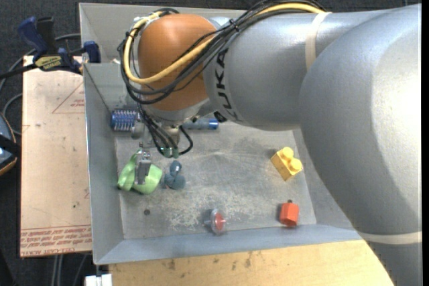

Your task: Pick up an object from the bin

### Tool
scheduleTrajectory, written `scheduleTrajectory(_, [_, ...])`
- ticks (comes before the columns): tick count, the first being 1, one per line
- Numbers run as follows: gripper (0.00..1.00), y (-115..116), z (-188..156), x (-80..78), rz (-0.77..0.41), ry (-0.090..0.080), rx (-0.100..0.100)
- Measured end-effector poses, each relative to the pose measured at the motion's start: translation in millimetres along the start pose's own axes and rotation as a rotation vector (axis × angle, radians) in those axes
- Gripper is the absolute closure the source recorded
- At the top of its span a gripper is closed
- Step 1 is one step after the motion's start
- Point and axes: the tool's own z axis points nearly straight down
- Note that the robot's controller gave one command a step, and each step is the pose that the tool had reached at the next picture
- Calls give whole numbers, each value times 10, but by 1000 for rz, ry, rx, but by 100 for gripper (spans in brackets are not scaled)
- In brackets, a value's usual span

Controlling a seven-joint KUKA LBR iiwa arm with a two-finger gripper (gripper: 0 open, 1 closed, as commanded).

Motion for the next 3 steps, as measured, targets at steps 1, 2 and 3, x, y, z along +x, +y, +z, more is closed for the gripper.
scheduleTrajectory(1, [0, 37, 788, -15, -335, -2, 1])
scheduleTrajectory(2, [100, 47, 749, -38, -333, -10, -2])
scheduleTrajectory(3, [100, -457, 864, 466, -307, -29, -10])
